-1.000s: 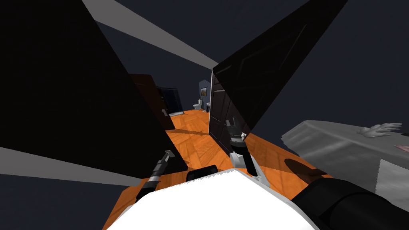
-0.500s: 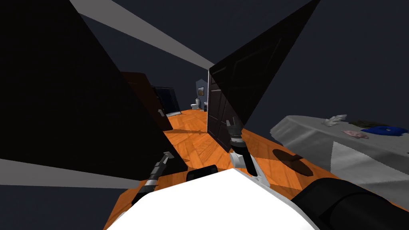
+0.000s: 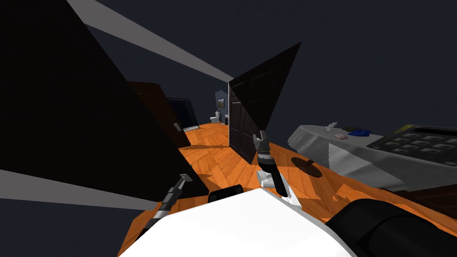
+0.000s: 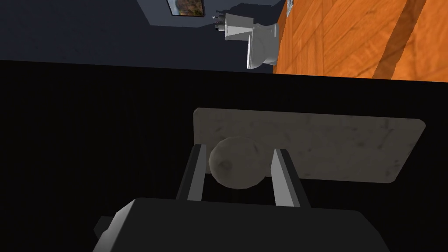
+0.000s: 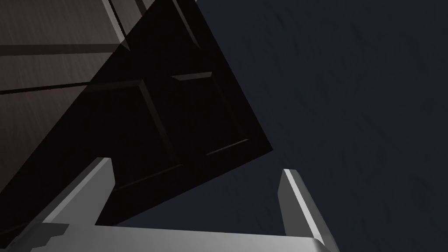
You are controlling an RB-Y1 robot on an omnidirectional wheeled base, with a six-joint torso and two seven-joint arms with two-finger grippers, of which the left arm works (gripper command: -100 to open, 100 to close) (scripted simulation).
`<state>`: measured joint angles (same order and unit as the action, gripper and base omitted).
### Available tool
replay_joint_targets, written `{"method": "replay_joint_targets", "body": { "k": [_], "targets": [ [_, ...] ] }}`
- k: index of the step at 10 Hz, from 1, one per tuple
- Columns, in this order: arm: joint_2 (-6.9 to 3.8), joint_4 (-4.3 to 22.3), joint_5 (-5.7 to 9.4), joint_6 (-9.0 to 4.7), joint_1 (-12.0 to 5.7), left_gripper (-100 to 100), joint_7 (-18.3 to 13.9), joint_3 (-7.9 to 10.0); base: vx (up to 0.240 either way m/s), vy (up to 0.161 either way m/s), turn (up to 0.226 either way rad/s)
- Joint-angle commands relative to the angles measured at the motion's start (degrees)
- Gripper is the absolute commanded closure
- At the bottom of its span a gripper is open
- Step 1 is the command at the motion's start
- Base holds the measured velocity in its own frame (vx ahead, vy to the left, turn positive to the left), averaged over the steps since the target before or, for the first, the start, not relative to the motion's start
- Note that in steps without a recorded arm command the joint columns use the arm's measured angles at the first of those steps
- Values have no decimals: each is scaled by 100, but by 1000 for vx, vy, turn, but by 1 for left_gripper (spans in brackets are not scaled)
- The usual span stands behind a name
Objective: Pull the door open
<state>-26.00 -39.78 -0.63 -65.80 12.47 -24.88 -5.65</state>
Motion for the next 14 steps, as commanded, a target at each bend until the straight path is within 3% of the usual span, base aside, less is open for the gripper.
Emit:
{"method": "replay_joint_targets", "body": {
  "k": [1, 14],
  "targets": [
    [0, 0, 0, 0, 0, 100, 0, 0, -99, 39, -47],
    [203, 64, 746, 854, -794, 100, 560, -340, -214, 80, -172]
  ]
}}
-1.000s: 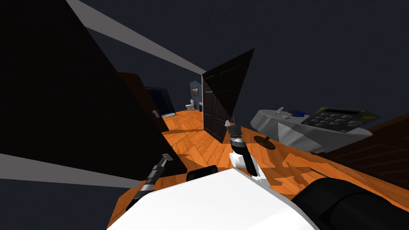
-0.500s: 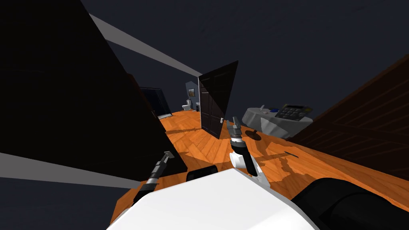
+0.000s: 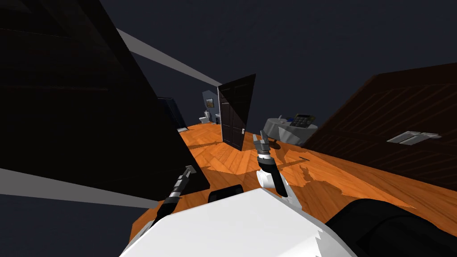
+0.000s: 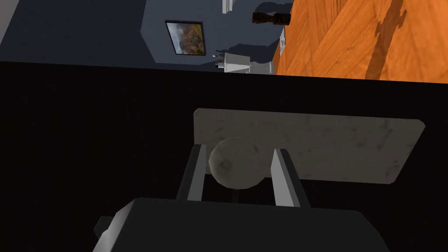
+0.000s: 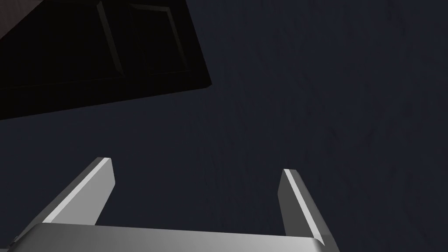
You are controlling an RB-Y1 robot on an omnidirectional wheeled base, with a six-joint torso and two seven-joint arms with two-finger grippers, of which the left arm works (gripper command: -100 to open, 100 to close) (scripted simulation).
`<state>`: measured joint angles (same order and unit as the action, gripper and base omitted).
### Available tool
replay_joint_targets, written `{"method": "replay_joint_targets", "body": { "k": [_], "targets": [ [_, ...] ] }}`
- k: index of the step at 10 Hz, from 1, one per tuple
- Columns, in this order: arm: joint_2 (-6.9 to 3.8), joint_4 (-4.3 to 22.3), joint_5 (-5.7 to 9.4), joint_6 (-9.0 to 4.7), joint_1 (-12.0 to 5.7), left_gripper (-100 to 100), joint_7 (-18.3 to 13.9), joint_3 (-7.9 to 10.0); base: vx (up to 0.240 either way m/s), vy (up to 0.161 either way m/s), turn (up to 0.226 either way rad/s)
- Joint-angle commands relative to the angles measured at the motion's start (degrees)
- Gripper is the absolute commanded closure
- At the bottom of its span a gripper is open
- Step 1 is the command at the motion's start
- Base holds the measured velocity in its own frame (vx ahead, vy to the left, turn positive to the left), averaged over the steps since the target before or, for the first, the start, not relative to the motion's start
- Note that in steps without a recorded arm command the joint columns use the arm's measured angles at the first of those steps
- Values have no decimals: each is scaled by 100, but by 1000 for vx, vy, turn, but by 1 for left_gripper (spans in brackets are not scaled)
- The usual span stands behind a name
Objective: Pull the door open
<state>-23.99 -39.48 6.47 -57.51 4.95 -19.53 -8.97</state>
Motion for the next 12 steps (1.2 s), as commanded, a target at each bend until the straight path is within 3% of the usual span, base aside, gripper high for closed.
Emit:
{"method": "replay_joint_targets", "body": {
  "k": [1, 3, 4, 5, 7, 8, 9, 11, 12],
  "targets": [
    [19, 38, 103, 103, -113, 100, 76, -37, -224, 94, -174],
    [39, 43, 180, 193, -195, 100, 134, -69, -180, 73, -118],
    [59, 78, 139, 151, -181, 100, 115, -82, -71, 26, -41],
    [11, 103, -102, -9, -179, 100, -33, -185, -79, 9, 196],
    [-43, 119, -325, -169, -175, 100, -178, -268, -112, -4, 171],
    [-43, 119, -325, -169, -175, 100, -178, -268, -72, 5, 68],
    [-105, 137, -578, -352, -171, 100, -342, -363, -94, 31, 211],
    [-105, 137, -578, -352, -171, 100, -342, -363, -56, 28, 51],
    [-166, 155, -831, -534, -167, 100, -506, -457, -52, 43, 148]
  ]
}}
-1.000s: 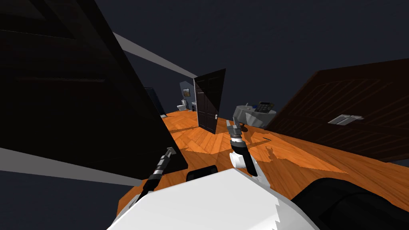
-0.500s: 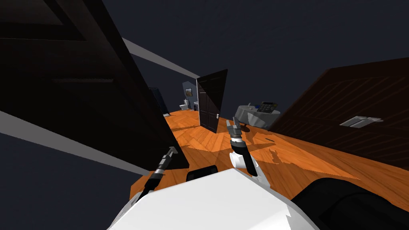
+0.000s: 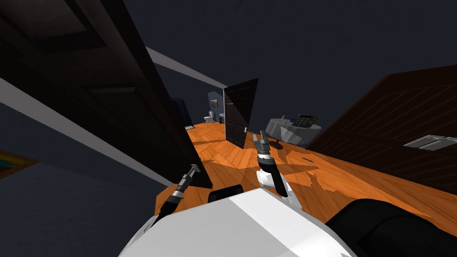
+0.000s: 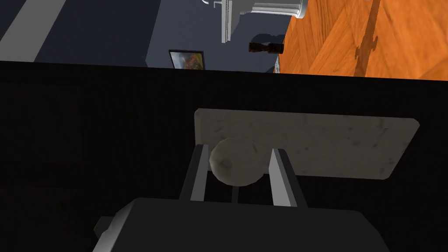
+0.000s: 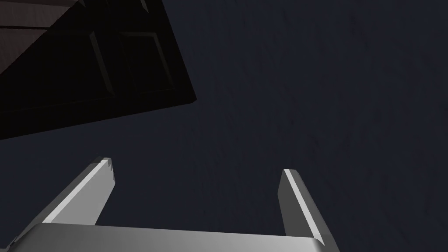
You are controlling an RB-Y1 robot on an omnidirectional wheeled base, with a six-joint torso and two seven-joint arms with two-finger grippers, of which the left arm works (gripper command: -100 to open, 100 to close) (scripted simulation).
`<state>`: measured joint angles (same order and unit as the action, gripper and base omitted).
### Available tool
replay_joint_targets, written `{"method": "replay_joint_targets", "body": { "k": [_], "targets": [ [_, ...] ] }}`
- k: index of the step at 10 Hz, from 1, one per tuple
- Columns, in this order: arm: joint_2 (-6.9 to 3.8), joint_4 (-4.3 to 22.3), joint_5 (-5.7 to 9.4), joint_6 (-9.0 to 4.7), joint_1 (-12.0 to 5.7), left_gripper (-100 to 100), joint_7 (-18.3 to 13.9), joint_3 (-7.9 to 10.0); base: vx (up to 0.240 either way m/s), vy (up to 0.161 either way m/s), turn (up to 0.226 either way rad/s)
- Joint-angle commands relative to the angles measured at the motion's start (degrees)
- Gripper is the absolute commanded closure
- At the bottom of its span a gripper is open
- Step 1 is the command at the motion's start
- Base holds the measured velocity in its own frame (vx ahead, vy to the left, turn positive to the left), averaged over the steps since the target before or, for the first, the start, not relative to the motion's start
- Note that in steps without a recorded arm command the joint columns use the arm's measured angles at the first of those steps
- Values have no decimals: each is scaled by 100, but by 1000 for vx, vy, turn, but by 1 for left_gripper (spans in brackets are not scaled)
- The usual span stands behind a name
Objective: Pull the door open
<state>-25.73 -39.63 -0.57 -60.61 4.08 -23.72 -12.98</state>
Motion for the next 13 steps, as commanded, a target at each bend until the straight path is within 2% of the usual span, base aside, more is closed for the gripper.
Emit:
{"method": "replay_joint_targets", "body": {
  "k": [1, 3, 4, 5, 6, 9, 11, 12, 13],
  "targets": [
    [8, 169, -127, -224, -79, 100, -86, -56, -39, 44, 142],
    [-46, 185, -351, -385, -75, 100, -231, -139, -19, 51, 108],
    [-85, 196, -515, -503, -72, 100, -337, -200, -7, 87, 227],
    [-97, 200, -565, -539, -72, 100, -370, -219, 6, 87, 110],
    [-158, 171, -532, -635, 65, -100, -356, -225, -34, 7, 170],
    [-283, 182, -558, -956, 279, -100, -386, -261, -74, -60, 152],
    [-361, 189, -574, -1156, 412, -100, -404, -283, -48, 28, 147],
    [-325, 242, -571, -1111, 348, -100, -392, -279, -14, 20, 20],
    [-307, 369, -493, -1112, 296, -100, -377, -183, -8, -61, -269]
  ]
}}
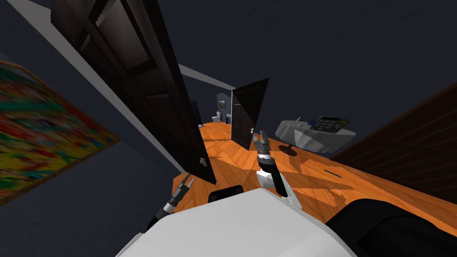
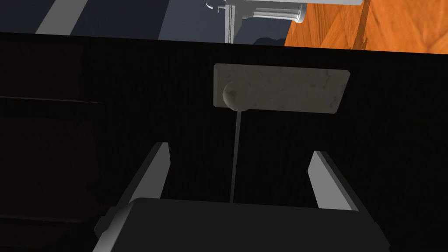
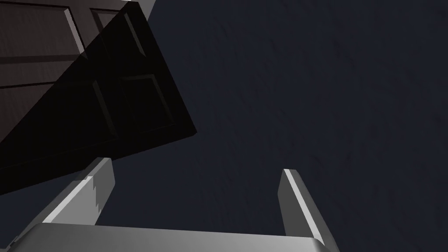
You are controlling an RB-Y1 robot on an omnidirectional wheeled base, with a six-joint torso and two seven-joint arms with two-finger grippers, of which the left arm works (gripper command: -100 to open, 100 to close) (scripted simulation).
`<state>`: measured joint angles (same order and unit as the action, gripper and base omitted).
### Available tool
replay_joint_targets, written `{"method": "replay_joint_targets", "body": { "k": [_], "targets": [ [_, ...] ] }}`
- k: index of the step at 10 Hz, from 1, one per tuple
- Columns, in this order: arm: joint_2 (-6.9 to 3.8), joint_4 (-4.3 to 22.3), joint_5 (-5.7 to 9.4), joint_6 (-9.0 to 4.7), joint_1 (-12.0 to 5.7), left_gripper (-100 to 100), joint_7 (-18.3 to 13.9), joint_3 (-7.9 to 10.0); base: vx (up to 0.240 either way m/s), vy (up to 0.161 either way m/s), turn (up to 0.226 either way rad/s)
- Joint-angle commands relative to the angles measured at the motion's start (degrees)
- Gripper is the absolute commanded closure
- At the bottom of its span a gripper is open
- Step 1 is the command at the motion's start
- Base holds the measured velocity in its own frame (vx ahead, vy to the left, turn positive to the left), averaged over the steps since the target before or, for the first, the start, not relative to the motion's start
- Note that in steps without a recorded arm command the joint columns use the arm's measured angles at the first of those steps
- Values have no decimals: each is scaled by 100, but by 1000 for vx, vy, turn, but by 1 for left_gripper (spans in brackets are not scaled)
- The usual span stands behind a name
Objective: Pull the door open
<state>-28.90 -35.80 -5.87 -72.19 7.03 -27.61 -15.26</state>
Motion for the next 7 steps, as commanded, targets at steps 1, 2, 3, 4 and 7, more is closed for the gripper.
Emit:
{"method": "replay_joint_targets", "body": {
  "k": [1, 2, 3, 4, 7],
  "targets": [
    [30, 95, 110, 72, -52, -100, 26, 136, 21, -106, -332],
    [41, 155, 152, 86, -81, -100, 35, 186, 65, -98, -241],
    [41, 155, 152, 86, -81, -100, 35, 186, 49, -53, -40],
    [52, 218, 194, 100, -111, -100, 43, 238, 39, -33, -97],
    [108, 529, 407, 172, -262, -100, 86, 499, 116, -20, -313]
  ]
}}
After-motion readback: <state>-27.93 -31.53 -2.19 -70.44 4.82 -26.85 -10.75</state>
